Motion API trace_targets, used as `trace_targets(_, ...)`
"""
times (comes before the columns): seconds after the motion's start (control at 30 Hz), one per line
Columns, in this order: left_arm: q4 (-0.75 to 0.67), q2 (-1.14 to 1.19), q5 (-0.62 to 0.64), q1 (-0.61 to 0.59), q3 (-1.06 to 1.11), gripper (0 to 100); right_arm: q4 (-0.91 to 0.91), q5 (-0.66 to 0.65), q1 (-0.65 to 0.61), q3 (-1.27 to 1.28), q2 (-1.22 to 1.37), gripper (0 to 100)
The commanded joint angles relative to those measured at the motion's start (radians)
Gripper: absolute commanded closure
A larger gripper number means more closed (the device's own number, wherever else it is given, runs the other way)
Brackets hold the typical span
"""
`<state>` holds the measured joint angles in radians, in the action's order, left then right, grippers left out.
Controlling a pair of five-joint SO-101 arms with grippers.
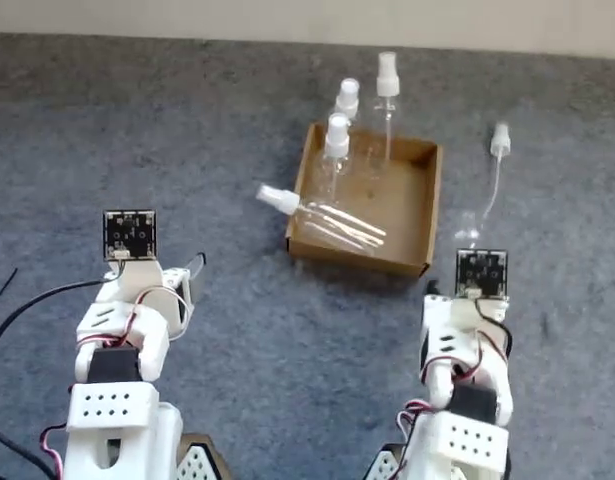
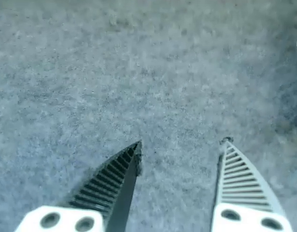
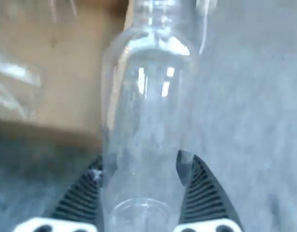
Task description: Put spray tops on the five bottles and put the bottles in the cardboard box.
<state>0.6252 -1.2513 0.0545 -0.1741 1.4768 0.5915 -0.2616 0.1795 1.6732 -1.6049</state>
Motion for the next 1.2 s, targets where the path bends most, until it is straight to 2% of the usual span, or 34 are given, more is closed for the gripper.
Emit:
trace_targets(0.0,-0.026,-0.002,-0.061,-0.015,-0.002,77,-0.001,-0.054,-0.004,0.124,-0.148,99.0)
trace_targets(0.1,-0.026,-0.002,-0.091,-0.015,0.016,77,0.134,-0.097,0.001,0.168,-0.223,98.8)
trace_targets(0.23,-0.026,-0.002,-0.149,-0.013,0.065,77,0.209,-0.106,0.004,0.168,-0.229,98.6)
trace_targets(0.33,-0.026,-0.002,-0.189,-0.013,0.091,77,0.248,-0.106,0.016,0.168,-0.223,92.3)
trace_targets(0.43,-0.026,-0.002,-0.190,-0.013,0.113,77,0.232,-0.107,0.084,0.168,-0.225,85.7)
trace_targets(0.6,-0.026,-0.002,-0.190,-0.016,0.110,77,0.220,-0.127,0.151,0.168,-0.216,85.4)
trace_targets(0.73,-0.026,-0.002,-0.190,-0.016,0.108,77,0.285,-0.265,0.203,0.168,-0.216,85.1)
trace_targets(0.8,-0.026,-0.002,-0.190,-0.016,0.108,77,0.321,-0.295,0.214,0.168,-0.216,85.0)
trace_targets(0.97,-0.026,-0.002,-0.190,-0.016,0.110,77,0.390,-0.301,0.216,0.168,-0.222,84.9)
trace_targets(1.17,-0.026,-0.002,-0.190,-0.018,0.110,77,0.390,-0.301,0.217,0.168,-0.225,85.0)
